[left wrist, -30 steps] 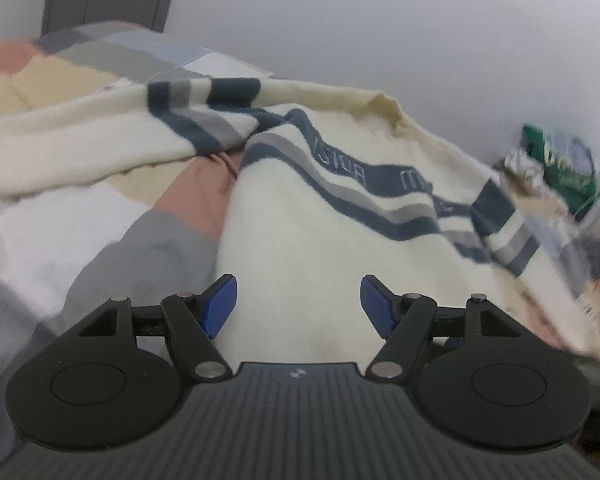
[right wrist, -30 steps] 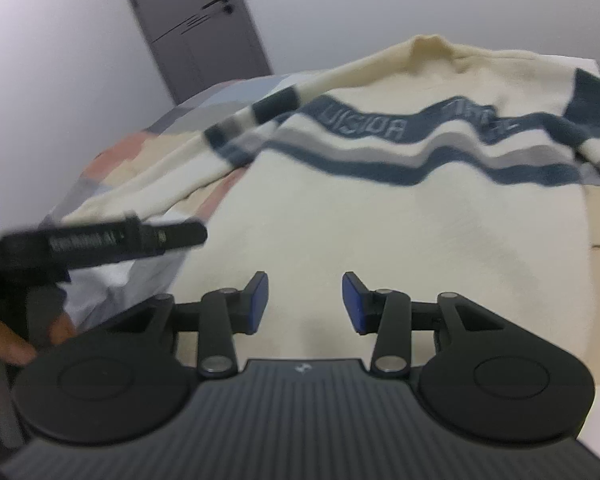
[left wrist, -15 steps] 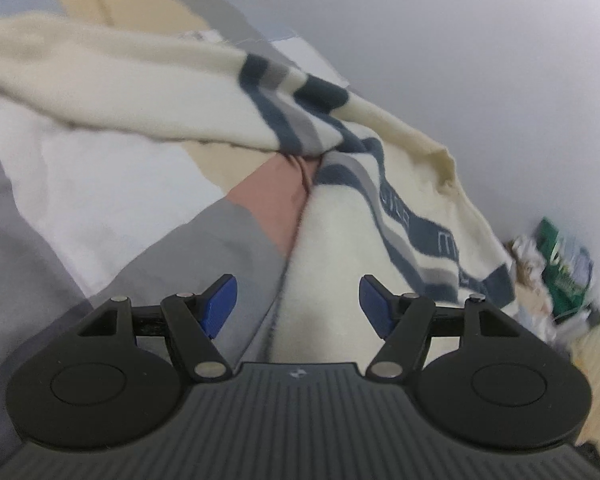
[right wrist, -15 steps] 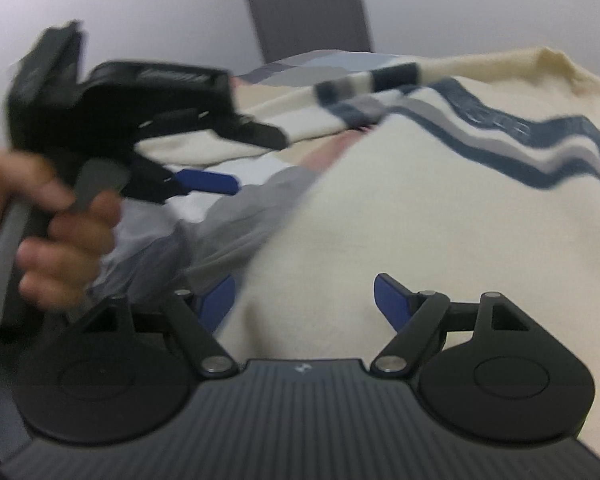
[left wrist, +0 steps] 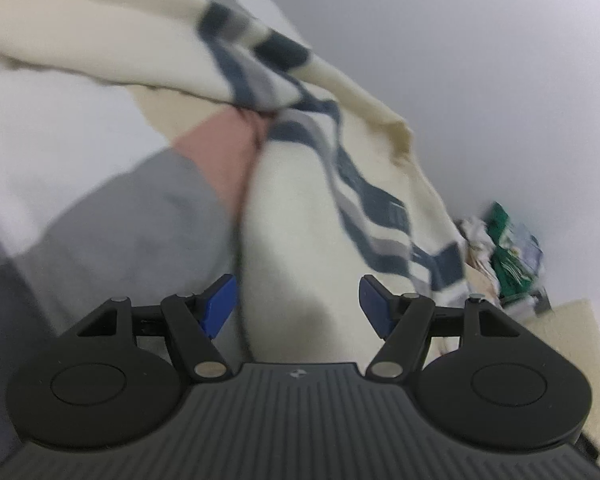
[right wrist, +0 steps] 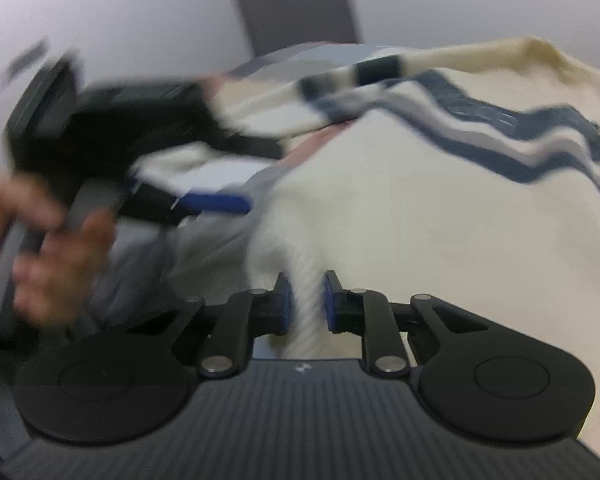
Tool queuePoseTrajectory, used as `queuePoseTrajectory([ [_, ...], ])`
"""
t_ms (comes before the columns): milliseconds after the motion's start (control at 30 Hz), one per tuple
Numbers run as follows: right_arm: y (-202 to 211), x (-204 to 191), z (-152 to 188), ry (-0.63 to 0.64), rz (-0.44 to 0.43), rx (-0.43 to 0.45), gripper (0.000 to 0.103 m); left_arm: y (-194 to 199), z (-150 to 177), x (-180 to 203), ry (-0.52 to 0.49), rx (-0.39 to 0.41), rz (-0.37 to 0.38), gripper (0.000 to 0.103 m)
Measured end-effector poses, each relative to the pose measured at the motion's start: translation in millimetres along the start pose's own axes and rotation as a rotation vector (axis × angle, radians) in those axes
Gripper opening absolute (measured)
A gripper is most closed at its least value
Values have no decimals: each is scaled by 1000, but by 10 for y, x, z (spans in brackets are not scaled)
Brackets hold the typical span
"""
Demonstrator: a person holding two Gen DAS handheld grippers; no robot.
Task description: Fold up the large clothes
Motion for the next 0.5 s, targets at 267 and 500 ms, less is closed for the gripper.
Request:
queuePoseTrajectory([
  [267,42,721,142,-383,35,22,15,-368,425,21,95,-198,81,71],
  [500,76,659,153,-394,0,26,17,-594,590,-107,281,-263,115,58],
])
Point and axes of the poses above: each gripper's, at about its wrist camera, not at the fingertips, and y roughly against the way its jaws point, x to its right, z to its underside, the point moved 6 cm from there along -y, roughly the way its jaws point, and after that the axes turned 7 degrees about y, right-handed, at the moved point
